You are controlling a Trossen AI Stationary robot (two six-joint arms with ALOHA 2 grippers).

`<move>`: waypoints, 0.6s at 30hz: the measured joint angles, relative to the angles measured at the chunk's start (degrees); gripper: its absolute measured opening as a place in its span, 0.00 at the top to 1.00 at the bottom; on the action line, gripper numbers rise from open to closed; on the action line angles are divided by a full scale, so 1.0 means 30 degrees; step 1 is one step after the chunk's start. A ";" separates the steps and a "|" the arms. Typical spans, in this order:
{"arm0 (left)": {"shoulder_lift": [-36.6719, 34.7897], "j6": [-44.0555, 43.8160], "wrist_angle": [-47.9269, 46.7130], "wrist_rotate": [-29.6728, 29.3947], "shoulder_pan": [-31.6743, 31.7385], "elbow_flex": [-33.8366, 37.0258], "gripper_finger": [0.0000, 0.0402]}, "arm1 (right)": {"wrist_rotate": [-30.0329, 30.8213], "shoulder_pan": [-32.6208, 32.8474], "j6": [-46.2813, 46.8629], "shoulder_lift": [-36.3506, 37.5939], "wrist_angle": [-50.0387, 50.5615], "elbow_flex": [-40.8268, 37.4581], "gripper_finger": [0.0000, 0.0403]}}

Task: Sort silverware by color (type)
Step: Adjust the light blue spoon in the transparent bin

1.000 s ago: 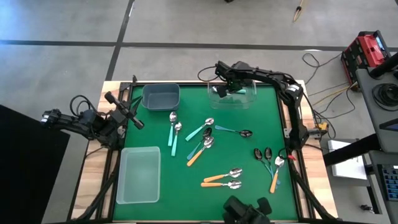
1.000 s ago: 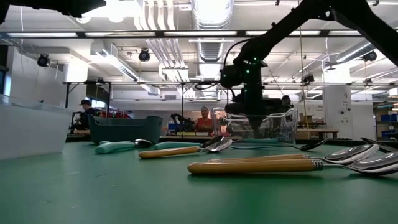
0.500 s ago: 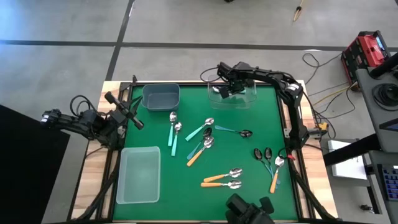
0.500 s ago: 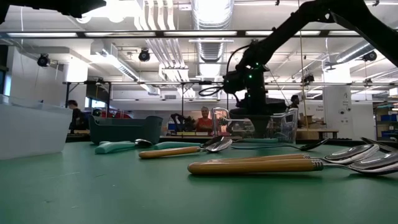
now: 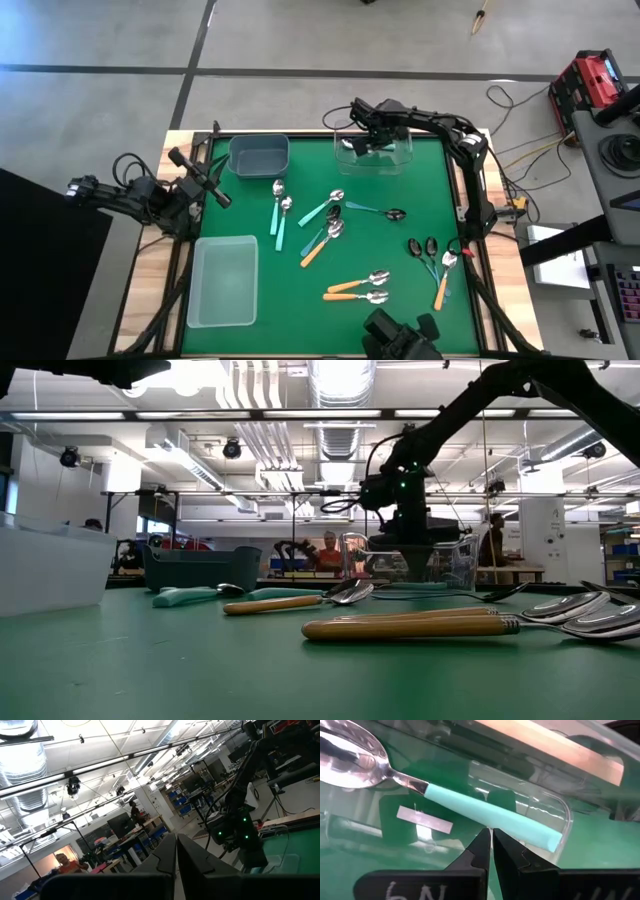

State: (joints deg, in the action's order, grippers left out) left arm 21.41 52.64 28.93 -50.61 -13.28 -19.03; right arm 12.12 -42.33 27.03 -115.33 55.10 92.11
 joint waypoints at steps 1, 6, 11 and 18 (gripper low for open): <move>0.0000 0.0000 0.0000 0.0000 0.0000 0.0000 1.00 | 0.0000 0.0000 0.0000 0.0000 -0.0202 -0.0067 0.97; 0.0000 0.0000 -0.0007 -0.0002 0.0000 0.0000 1.00 | -0.0015 0.0000 0.0075 -0.0007 -0.0477 -0.0425 0.97; -0.0003 0.0000 -0.0007 -0.0003 0.0000 0.0000 1.00 | -0.0015 0.0007 0.0124 -0.0015 -0.0947 -0.1045 0.97; 0.0000 0.0000 -0.0007 0.0000 0.0000 0.0000 1.00 | 0.0121 -0.0029 0.0117 -0.0022 -0.2379 -0.1660 0.97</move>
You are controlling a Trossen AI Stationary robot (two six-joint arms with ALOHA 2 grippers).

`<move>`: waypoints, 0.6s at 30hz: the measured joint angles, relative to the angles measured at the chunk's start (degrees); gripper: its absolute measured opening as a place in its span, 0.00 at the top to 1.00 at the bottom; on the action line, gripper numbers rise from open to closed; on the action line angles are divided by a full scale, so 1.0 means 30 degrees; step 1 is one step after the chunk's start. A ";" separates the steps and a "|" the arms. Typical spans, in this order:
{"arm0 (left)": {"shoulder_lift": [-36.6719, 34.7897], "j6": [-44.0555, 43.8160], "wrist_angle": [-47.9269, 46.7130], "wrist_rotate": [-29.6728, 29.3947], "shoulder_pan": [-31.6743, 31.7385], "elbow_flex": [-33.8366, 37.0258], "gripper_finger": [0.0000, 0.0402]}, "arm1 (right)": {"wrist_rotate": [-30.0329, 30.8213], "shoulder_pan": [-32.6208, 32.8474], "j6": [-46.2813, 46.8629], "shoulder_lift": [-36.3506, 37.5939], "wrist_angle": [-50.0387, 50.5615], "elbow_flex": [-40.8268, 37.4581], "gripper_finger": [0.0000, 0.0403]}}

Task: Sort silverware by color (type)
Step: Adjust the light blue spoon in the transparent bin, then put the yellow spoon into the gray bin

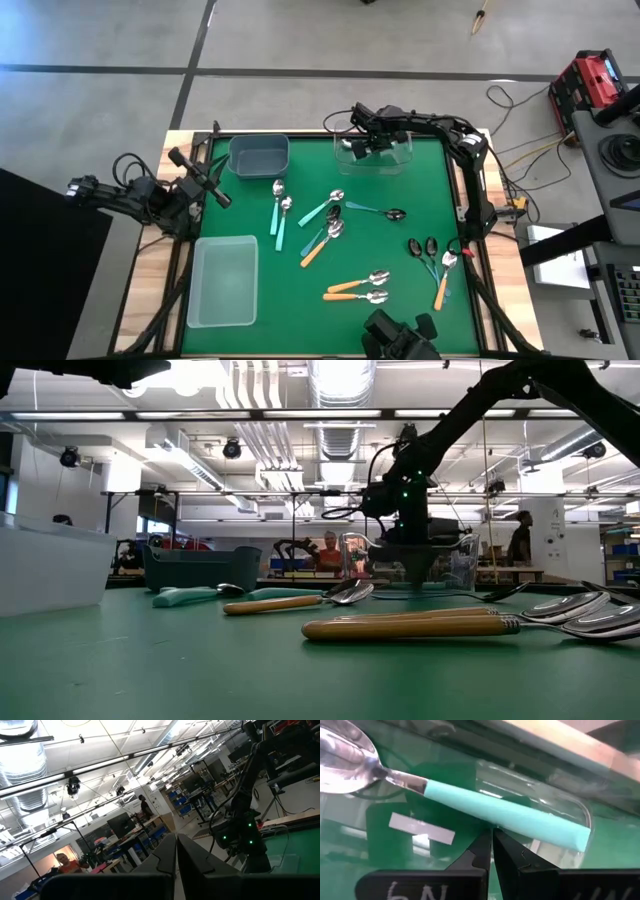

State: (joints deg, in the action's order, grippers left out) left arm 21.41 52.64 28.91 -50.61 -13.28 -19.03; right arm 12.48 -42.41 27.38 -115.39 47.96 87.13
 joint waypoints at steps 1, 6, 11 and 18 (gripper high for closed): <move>-0.0007 0.0000 0.0003 -0.0004 0.0000 0.0000 1.00 | 0.0038 0.0000 0.0006 0.0000 -0.0061 0.0000 0.97; -0.0001 0.0000 0.0001 -0.0006 0.0000 0.0000 1.00 | 0.1329 0.0007 -0.0164 0.0022 -0.0233 0.0000 0.97; -0.0004 0.0000 0.0029 0.0000 0.0000 0.0000 1.00 | 0.0257 0.0033 -0.0286 0.0211 -0.0035 0.0076 0.97; -0.0007 -0.1240 0.0891 0.1077 0.0000 0.0000 1.00 | -0.0951 0.1014 -0.0883 0.2504 -0.0024 0.0219 0.97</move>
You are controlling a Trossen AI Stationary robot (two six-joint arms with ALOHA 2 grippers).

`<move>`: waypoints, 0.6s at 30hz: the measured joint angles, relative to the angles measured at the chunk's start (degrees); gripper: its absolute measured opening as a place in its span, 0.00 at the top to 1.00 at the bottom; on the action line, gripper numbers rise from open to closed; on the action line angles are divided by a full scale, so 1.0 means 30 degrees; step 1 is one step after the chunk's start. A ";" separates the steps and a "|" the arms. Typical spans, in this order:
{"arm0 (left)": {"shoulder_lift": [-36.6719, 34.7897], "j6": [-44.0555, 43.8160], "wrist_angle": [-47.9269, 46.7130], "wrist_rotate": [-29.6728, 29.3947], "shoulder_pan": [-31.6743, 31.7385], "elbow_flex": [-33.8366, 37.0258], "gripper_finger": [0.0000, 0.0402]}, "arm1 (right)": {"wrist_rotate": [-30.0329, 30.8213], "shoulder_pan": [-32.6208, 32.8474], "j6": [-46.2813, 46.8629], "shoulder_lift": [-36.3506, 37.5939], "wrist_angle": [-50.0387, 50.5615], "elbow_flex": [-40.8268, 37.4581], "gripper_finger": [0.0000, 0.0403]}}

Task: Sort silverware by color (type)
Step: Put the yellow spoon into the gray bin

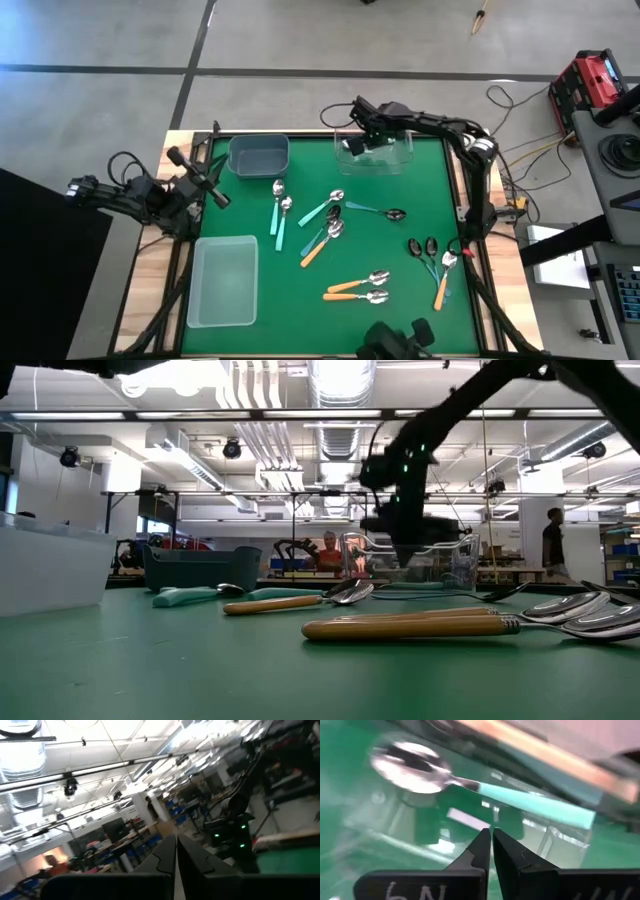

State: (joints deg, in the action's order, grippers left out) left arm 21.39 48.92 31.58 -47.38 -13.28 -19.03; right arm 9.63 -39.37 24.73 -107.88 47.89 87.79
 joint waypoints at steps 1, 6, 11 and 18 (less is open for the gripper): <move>0.0005 -0.0400 -0.0002 0.0430 -0.0003 0.0000 1.00 | 0.0069 0.0238 -0.0182 0.0540 -0.0026 0.0000 0.97; 0.0322 -0.2469 0.0044 0.3528 0.0000 0.0000 1.00 | 0.0625 0.1971 -0.1789 0.3648 -0.0346 -0.0366 0.97; 0.1136 -0.6887 -0.0147 0.4489 -0.0007 0.0000 1.00 | 0.0734 0.4050 -0.3541 0.7442 -0.3263 -0.3011 0.97; 0.3766 -1.2827 0.0473 0.4533 -0.0007 0.0000 1.00 | 0.0648 0.6879 -0.5515 1.2488 -1.0047 -0.9411 0.97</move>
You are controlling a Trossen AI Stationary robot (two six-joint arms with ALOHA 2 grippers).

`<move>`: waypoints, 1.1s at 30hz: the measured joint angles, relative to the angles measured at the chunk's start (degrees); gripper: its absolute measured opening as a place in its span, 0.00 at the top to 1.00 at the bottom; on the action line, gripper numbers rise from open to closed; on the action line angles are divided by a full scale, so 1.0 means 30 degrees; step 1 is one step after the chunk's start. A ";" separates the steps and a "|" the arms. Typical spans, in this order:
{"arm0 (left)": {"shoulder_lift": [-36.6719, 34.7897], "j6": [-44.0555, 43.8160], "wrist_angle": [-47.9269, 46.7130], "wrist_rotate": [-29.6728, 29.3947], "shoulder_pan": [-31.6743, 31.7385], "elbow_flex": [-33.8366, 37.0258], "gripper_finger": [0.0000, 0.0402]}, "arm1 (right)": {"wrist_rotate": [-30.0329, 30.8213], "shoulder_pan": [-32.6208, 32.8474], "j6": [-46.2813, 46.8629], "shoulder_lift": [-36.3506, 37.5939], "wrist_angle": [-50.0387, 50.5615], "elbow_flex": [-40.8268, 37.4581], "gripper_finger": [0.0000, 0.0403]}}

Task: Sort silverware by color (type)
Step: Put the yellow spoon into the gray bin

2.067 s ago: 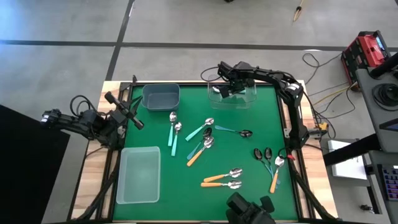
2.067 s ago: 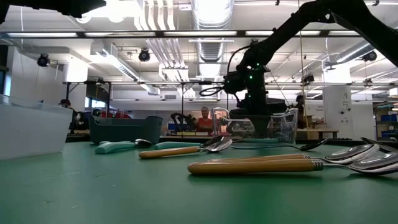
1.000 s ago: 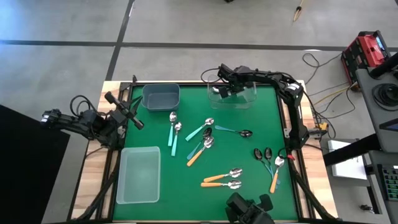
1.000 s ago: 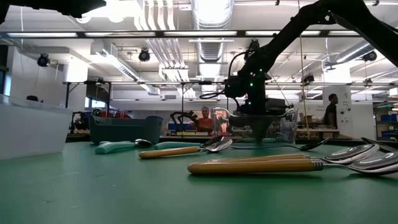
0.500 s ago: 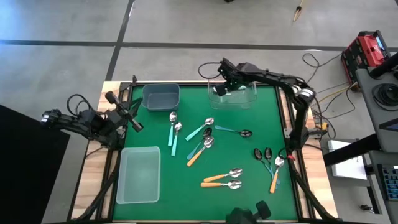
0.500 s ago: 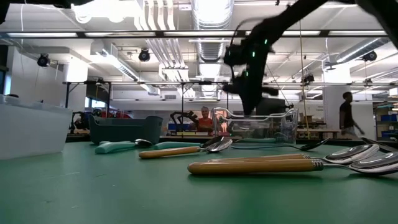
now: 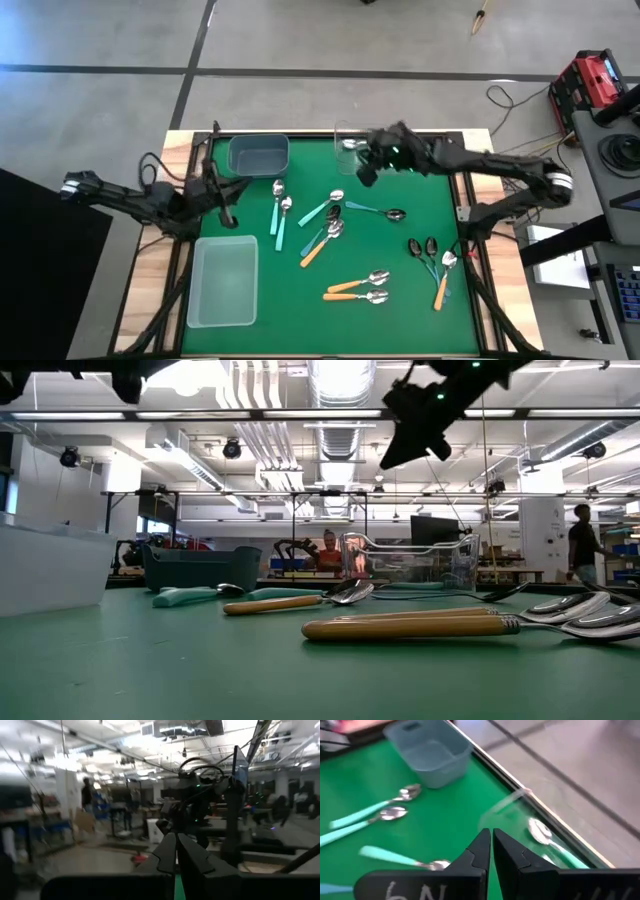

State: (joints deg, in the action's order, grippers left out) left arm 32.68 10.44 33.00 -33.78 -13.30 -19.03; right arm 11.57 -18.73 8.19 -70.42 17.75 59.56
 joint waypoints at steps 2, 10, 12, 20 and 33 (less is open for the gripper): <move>0.0942 -0.1255 0.0629 0.0007 0.0000 0.0000 1.00 | 0.0000 0.0682 -0.0702 0.1098 -0.1844 -0.1733 0.97; 0.5199 -0.4194 0.4144 0.0001 0.0000 0.0000 1.00 | -0.0007 0.2374 -0.1531 0.3802 -0.7192 -0.6986 0.97; 0.6203 -0.4538 0.4388 -0.0010 0.0000 -0.0307 1.00 | -0.0007 0.2621 -0.1776 0.4137 -0.7944 -0.7716 0.97; 0.9754 -0.3825 0.1347 -0.0975 0.0000 -0.3761 1.00 | -0.0025 0.3519 -0.4171 0.5263 -1.0682 -0.7977 0.97; 1.4695 -0.8936 -1.4888 -0.2175 0.0002 -1.1286 1.00 | -0.0414 0.3830 -0.5595 0.5954 -1.0509 -0.7951 0.97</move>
State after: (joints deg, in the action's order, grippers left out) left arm 76.77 -16.37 -11.67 -40.31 -13.30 -52.89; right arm 10.33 -7.25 -8.60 -52.56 -13.78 35.70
